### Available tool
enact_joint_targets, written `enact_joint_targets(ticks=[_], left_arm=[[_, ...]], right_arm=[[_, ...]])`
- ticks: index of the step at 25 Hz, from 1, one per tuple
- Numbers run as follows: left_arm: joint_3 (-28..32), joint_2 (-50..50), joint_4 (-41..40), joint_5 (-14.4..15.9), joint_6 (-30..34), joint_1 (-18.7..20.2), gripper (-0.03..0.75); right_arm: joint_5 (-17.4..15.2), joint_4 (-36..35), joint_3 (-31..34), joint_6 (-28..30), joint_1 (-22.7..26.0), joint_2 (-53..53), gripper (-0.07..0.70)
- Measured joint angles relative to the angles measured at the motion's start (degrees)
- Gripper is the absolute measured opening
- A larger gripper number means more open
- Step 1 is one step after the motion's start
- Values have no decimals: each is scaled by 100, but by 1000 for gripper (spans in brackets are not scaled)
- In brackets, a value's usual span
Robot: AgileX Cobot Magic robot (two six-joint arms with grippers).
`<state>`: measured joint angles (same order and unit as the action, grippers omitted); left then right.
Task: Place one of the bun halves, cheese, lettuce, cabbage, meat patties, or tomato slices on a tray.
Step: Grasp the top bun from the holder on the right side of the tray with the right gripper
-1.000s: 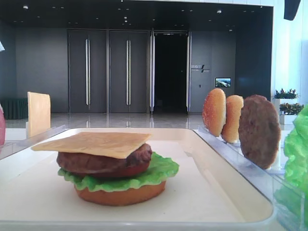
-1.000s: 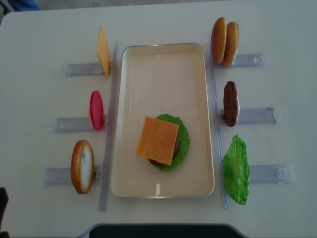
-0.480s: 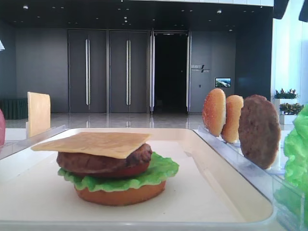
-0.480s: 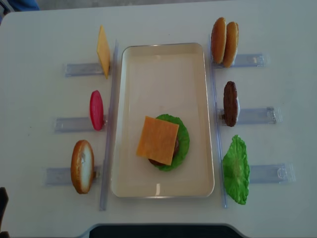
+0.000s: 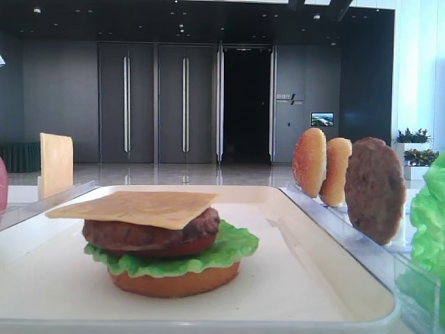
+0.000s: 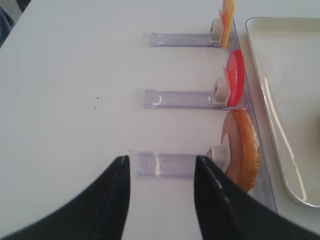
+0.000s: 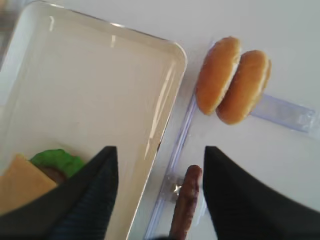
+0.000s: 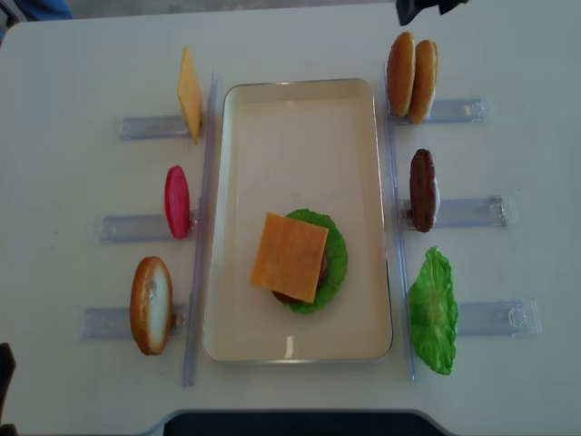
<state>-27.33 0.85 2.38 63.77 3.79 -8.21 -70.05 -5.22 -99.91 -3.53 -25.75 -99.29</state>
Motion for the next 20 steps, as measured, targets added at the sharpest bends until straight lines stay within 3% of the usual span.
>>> enact_joint_targets(ticks=[7, 14, 20], left_arm=[[0, 0, 0, 0, 0, 0, 327], [0, 0, 0, 0, 0, 0, 327], [0, 0, 0, 0, 0, 0, 327]], right_arm=[[0, 156, 0, -261, -71, 0, 399], [0, 329, 0, -905, 18, 0, 472], [0, 456, 0, -1274, 37, 0, 483]])
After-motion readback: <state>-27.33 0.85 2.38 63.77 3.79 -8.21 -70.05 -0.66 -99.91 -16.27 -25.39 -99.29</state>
